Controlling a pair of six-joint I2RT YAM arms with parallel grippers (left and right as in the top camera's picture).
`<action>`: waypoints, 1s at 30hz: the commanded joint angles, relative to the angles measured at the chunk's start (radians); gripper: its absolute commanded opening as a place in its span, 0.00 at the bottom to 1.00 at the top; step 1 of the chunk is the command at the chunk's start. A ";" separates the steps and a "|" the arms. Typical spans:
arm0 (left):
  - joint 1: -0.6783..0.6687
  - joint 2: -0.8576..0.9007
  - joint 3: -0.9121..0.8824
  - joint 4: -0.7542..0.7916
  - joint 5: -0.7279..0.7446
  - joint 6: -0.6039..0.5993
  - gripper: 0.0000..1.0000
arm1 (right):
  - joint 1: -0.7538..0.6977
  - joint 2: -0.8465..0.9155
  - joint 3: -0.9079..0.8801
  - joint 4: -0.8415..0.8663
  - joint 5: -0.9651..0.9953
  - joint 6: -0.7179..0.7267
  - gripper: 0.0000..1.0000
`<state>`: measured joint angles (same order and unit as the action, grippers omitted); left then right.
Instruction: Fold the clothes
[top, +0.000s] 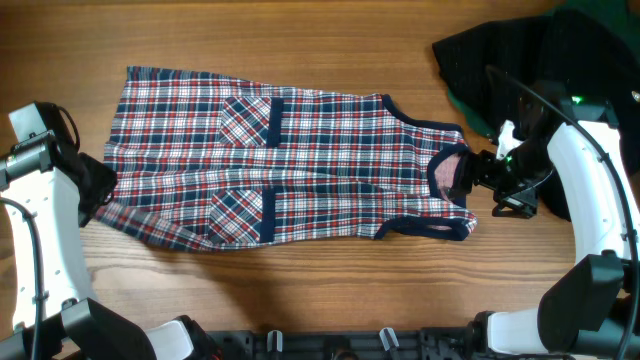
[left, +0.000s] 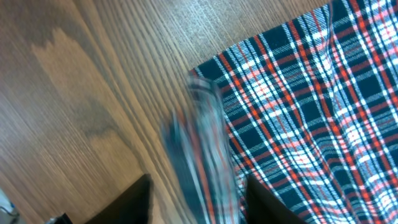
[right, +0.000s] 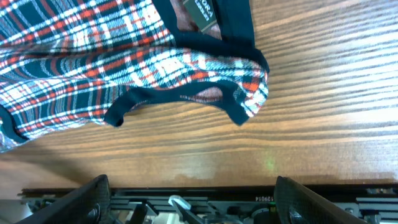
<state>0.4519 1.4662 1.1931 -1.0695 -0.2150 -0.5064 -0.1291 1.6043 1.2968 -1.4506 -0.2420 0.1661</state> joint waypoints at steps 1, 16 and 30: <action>0.004 -0.009 0.000 0.023 0.025 0.005 0.70 | -0.005 -0.019 0.005 0.072 0.008 -0.009 0.85; -0.010 0.331 0.000 0.722 0.375 0.138 0.83 | 0.070 0.209 0.005 0.697 -0.055 -0.063 0.91; -0.139 0.567 0.000 1.269 0.401 0.268 0.85 | 0.071 0.343 0.005 0.946 -0.073 -0.106 0.90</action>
<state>0.3149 1.9862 1.1889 0.1272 0.1783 -0.2661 -0.0612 1.9297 1.2968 -0.5137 -0.2924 0.0956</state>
